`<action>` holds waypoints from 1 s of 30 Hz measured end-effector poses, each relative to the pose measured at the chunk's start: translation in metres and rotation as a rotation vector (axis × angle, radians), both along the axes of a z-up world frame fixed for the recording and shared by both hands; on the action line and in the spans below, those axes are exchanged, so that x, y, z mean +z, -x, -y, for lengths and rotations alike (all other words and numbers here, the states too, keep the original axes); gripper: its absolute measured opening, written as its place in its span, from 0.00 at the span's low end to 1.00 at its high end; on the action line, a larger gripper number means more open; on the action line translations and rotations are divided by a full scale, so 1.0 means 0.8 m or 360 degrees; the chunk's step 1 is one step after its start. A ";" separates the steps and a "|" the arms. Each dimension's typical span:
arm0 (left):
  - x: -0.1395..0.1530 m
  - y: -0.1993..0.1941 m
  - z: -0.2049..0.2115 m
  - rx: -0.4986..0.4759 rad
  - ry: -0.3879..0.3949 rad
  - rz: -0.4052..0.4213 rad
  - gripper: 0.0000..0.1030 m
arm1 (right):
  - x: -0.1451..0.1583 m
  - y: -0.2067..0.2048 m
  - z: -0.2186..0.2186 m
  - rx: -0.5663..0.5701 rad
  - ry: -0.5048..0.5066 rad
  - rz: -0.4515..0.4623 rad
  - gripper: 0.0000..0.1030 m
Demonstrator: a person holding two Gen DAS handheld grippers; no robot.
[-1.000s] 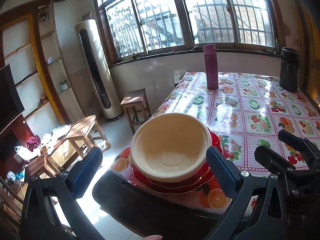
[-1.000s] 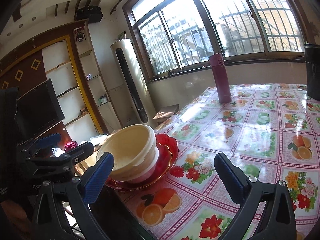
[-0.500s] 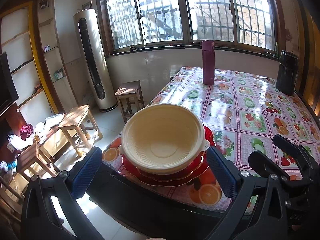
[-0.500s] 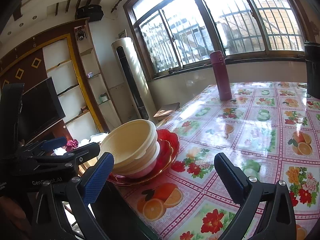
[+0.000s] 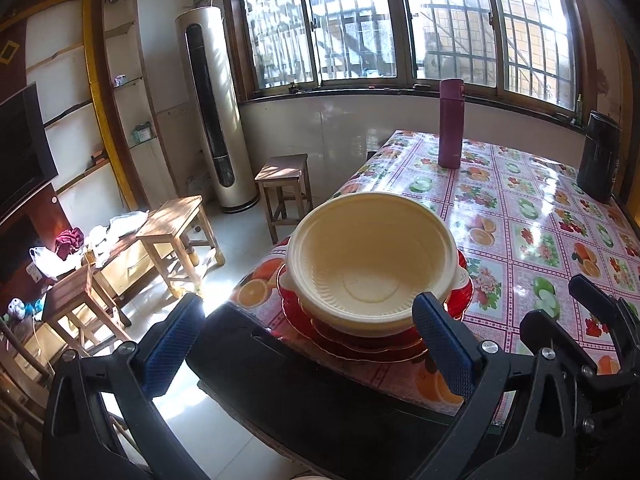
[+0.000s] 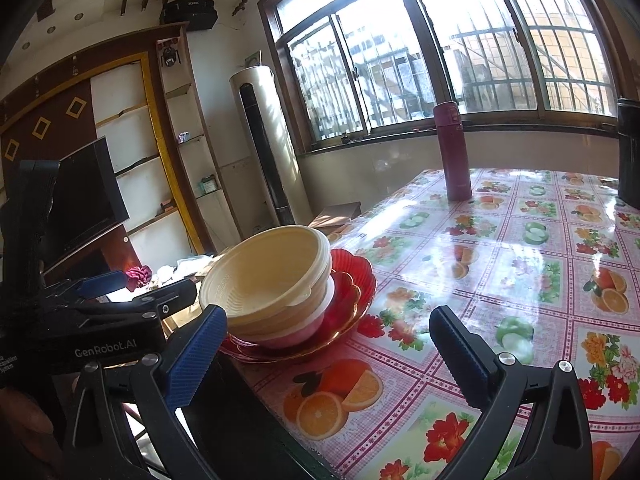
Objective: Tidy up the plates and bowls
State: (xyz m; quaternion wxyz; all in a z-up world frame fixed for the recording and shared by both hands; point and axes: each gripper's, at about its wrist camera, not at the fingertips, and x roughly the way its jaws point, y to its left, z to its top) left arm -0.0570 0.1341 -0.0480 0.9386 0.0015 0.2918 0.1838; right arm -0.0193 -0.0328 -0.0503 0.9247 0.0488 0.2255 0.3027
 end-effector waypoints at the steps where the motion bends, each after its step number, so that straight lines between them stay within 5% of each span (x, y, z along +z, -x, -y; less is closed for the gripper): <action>1: -0.001 0.001 -0.001 0.0002 0.0001 -0.0002 1.00 | 0.001 0.001 -0.002 0.0004 0.0002 0.0003 0.99; 30: -0.011 0.013 -0.039 0.0052 0.0099 0.0005 1.00 | 0.000 -0.009 -0.033 0.0008 0.0052 -0.0025 0.99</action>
